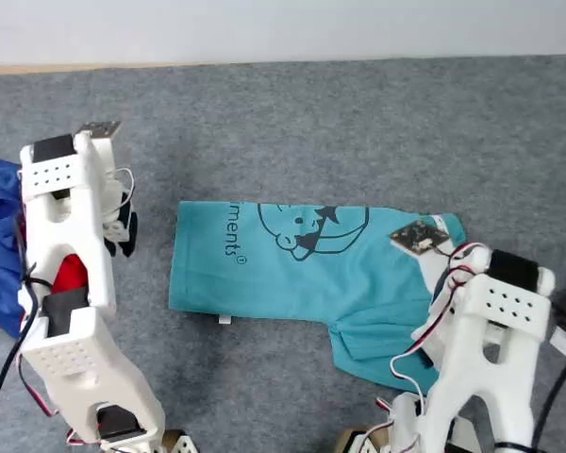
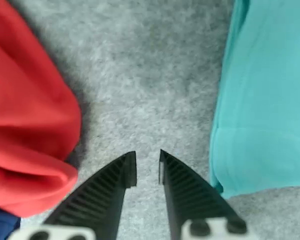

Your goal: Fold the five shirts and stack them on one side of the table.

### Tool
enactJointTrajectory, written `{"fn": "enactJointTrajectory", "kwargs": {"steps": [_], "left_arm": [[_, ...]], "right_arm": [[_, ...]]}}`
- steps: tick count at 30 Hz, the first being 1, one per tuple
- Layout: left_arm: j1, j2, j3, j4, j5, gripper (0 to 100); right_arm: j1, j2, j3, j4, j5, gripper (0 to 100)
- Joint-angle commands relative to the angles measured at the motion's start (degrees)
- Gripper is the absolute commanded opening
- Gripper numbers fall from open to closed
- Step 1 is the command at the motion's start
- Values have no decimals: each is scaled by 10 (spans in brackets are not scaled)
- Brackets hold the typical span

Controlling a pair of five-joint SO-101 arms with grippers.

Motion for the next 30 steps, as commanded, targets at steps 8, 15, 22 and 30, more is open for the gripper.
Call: {"fn": "enactJointTrajectory", "kwargs": {"steps": [8, 15, 22, 30], "left_arm": [[102, -33, -3, 18, -20, 80], [98, -33, 4, 18, -20, 80], [99, -31, 7, 18, -19, 80], [104, -32, 24, 18, -19, 80]], "right_arm": [[57, -13, 2, -31, -104, 152], [56, -13, 67, -131, -119, 152], [57, -13, 84, -188, -119, 152], [55, -12, 127, -251, -118, 151]]}}
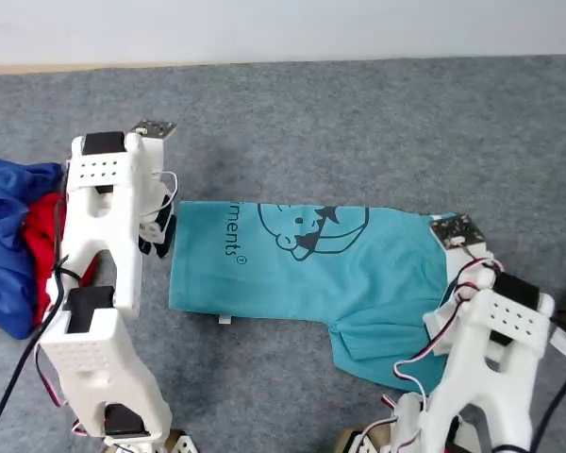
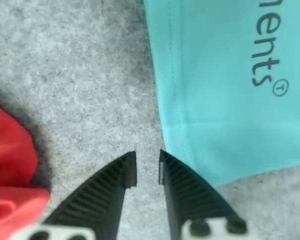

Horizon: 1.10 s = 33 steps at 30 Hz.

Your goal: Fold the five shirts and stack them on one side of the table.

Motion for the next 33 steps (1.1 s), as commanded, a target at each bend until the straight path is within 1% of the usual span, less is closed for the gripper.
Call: {"fn": "enactJointTrajectory", "kwargs": {"steps": [1, 10, 16, 22, 26, 33], "left_arm": [[7, -32, 13, 18, -1, 80], [4, -33, 35, 18, -1, 79], [6, -33, 35, 18, -1, 79], [6, -33, 35, 18, -1, 79], [6, -33, 35, 18, -1, 79], [7, -33, 34, 18, -3, 79]], "right_arm": [[5, -11, 21, -32, -4, 151], [6, -11, 75, -97, -4, 148], [3, -12, 76, -94, -1, 29], [3, -15, 75, -73, -1, 11], [2, -18, 54, -19, 0, 11], [6, -18, -17, 130, 48, 11]]}}
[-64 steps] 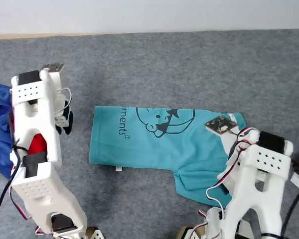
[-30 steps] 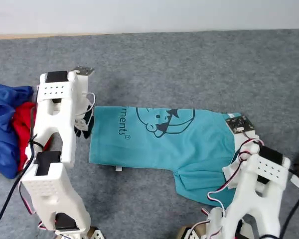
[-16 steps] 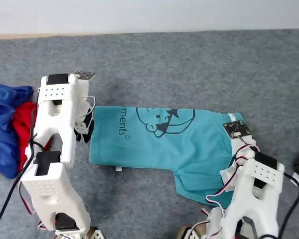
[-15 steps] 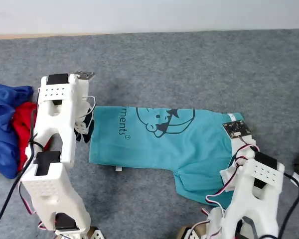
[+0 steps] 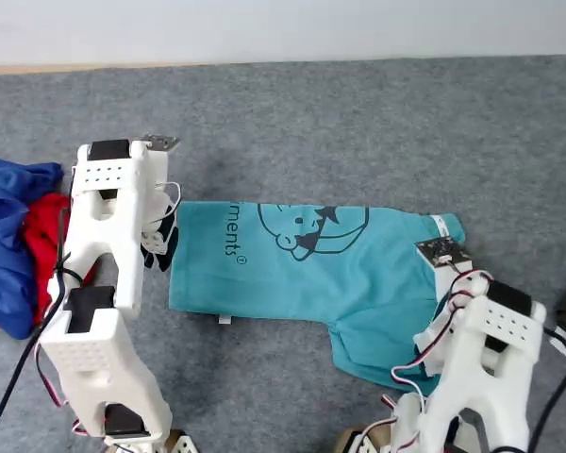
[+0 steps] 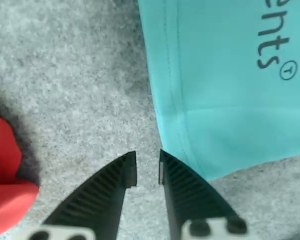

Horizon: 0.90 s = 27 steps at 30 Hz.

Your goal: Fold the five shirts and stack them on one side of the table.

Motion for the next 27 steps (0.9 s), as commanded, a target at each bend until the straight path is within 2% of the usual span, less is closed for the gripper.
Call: {"fn": "enactJointTrajectory", "kwargs": {"steps": [1, 7, 14, 18, 23, 27], "left_arm": [[4, -33, -3, 18, -4, 79], [4, -33, -4, 18, -4, 79], [5, -33, -4, 18, -12, 84], [11, -33, -5, 18, -28, 84], [56, -33, -37, 18, -28, 85], [123, -33, -87, 18, -28, 85]], "right_arm": [[5, -13, -53, 71, 21, 11], [5, -14, -65, 83, 22, 21], [30, -14, -70, 87, 22, 216], [39, -14, -105, 109, 31, 240], [38, -14, -202, 173, 39, 239], [48, -14, -278, 219, 45, 237]]}}
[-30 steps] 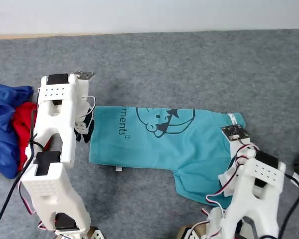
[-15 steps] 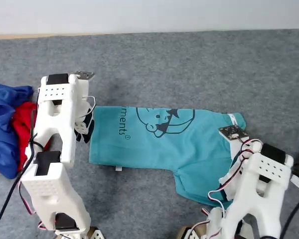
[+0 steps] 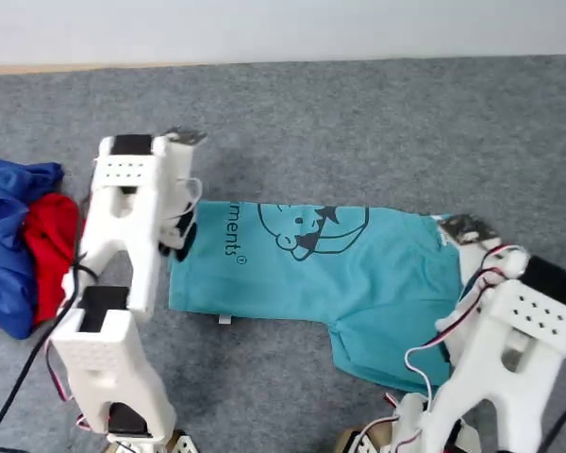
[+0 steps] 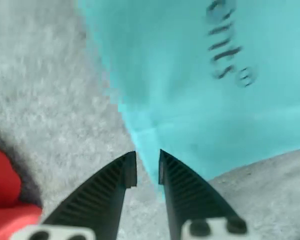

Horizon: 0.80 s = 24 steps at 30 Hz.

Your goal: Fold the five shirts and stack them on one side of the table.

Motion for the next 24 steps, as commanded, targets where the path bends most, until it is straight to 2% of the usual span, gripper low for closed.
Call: {"fn": "enactJointTrajectory", "kwargs": {"steps": [1, 8, 10, 17, 24], "left_arm": [[69, -33, -54, 18, -6, 85], [207, -28, -116, 16, -9, 80], [236, -27, -118, 16, -41, 81], [337, -27, -82, 17, -113, 85], [402, -27, -27, 17, -144, 166]], "right_arm": [[30, -13, -82, 33, 10, 237], [191, -13, -171, 29, 11, 162], [233, -13, -185, 29, 12, 150], [376, -13, -218, 29, 58, 151], [480, -12, -216, 19, 103, 151]]}}
